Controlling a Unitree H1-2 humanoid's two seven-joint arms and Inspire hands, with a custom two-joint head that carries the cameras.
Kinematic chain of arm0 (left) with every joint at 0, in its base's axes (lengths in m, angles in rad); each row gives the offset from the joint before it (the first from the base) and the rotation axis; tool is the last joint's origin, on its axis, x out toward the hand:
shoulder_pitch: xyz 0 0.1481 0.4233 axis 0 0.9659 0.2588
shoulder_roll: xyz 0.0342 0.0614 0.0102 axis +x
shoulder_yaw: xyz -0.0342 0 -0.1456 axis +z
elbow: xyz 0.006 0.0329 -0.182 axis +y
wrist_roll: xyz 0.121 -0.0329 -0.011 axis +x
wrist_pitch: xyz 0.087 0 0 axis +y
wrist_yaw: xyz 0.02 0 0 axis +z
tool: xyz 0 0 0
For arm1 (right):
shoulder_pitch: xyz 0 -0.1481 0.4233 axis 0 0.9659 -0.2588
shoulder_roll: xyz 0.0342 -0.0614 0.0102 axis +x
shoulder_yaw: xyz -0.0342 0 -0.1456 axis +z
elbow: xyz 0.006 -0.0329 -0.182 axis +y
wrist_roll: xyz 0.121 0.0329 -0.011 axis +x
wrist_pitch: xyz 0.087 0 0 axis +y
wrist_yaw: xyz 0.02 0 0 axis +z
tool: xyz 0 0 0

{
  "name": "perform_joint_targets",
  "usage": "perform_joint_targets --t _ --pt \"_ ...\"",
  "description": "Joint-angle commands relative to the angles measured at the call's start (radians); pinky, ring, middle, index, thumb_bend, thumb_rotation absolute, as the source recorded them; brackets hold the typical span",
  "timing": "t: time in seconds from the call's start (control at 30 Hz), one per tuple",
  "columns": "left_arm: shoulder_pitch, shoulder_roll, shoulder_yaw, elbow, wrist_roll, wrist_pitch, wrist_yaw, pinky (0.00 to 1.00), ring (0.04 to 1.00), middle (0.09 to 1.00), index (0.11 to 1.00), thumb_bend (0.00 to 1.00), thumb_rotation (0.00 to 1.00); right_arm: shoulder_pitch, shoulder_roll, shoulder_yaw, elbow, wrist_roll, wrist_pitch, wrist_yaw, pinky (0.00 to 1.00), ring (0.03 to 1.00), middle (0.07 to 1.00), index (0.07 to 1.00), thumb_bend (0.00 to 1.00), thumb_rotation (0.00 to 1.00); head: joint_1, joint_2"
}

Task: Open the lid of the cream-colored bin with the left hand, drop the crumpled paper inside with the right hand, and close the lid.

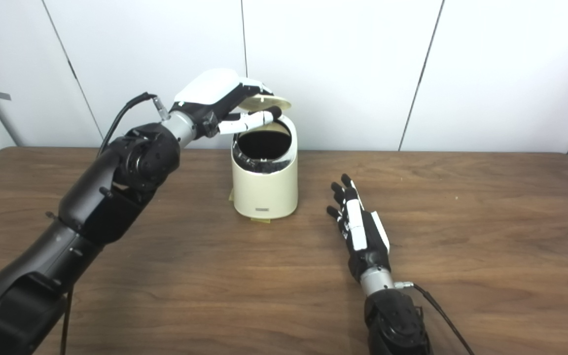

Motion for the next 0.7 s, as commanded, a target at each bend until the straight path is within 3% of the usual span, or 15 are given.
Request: perform_joint_targets --t 0.0,0.27,0.67 --pt "-0.038 0.026 0.023 -0.035 0.024 -0.026 0.008 0.83 0.900 0.853 0.800 0.52 1.00 -0.020 0.014 0.002 -0.033 -0.012 0.033 -0.023 0.95 0.988 0.945 0.997 0.65 1.00 0.002 0.002" --pt "-0.006 0.046 0.014 -0.035 0.095 -0.064 -0.004 0.80 0.888 0.849 0.808 0.57 1.00 -0.036 0.033 -0.010 -0.053 -0.014 0.058 -0.066 1.00 1.000 0.928 0.999 0.59 1.00 -0.004 0.002" --pt "0.033 0.057 0.005 -0.039 0.166 -0.142 -0.015 0.80 0.867 0.832 0.798 0.56 1.00 -0.031 0.032 -0.023 -0.062 0.003 0.075 -0.075 1.00 1.000 0.920 1.000 0.62 1.00 -0.015 0.014"
